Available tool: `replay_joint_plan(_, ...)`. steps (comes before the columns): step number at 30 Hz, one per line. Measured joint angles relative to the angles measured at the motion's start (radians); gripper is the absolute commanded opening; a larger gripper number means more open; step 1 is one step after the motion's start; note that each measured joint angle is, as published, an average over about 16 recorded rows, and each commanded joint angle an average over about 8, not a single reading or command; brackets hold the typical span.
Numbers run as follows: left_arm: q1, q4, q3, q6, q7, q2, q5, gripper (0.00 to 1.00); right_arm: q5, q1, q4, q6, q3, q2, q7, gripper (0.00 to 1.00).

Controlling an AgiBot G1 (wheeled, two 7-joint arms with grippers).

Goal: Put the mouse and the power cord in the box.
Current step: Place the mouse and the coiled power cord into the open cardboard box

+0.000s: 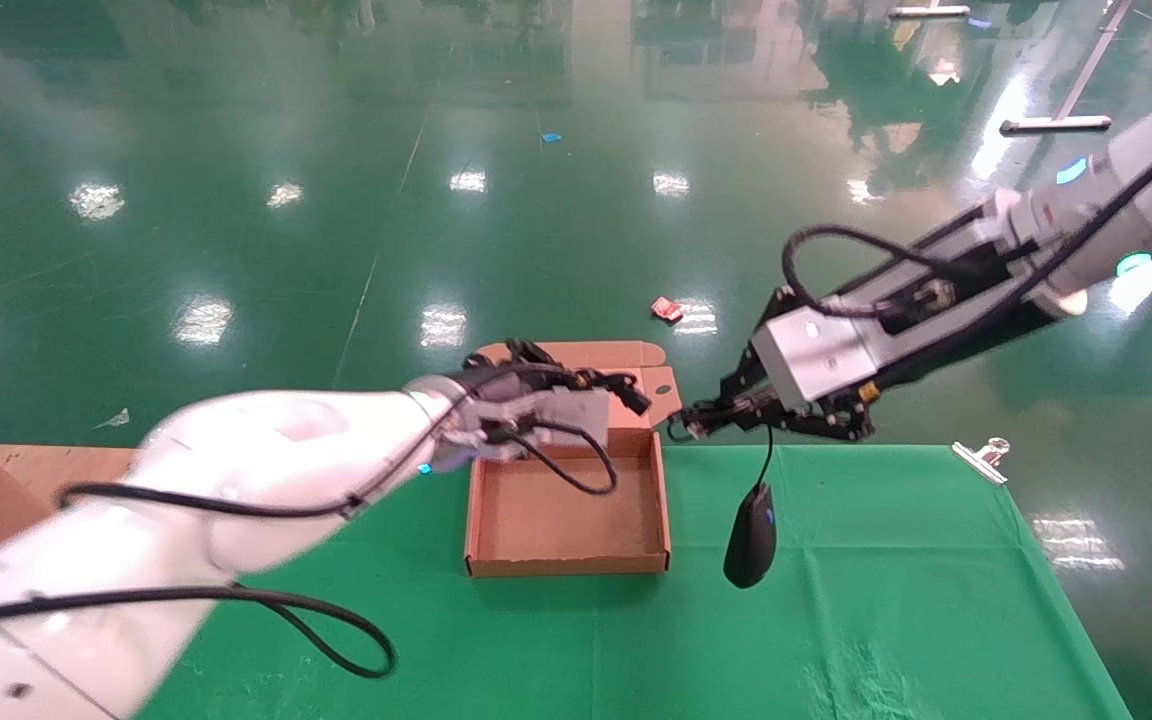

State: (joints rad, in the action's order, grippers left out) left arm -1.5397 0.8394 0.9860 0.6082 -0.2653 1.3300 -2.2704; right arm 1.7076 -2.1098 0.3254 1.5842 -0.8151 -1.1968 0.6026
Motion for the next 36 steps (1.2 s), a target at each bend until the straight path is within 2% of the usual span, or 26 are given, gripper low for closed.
replay_joint_plan(4,0.034,-0.070,0.057,-0.078,0.000,0.032,0.010,0.00,-0.019,0.030,0.025,-0.006,-0.010,0.028,-0.006,0.00)
replay_joint_plan(9,0.056,-0.121,0.140,-0.151,0.008,0.042,0.074,0.00,-0.036,0.054,0.050,-0.014,-0.018,0.056,-0.010,0.00)
replay_joint_plan(10,0.058,-0.127,0.156,-0.163,0.009,0.042,0.089,0.06,-0.038,0.057,0.053,-0.015,-0.020,0.060,-0.010,0.00)
replay_joint_plan(17,0.055,-0.156,0.253,-0.227,0.019,0.042,0.192,0.93,-0.050,0.068,0.069,-0.021,-0.028,0.075,-0.011,0.00)
replay_joint_plan(18,0.053,-0.158,0.264,-0.233,0.021,0.042,0.206,1.00,-0.052,0.069,0.070,-0.022,-0.029,0.075,-0.011,0.00)
replay_joint_plan(28,0.028,-0.180,0.354,-0.272,0.054,0.042,0.328,1.00,-0.066,0.076,0.085,-0.024,-0.039,0.068,-0.027,0.00)
replay_joint_plan(36,0.006,-0.180,0.392,-0.283,0.075,0.038,0.418,1.00,-0.074,0.073,0.099,-0.034,-0.047,0.048,-0.051,0.00)
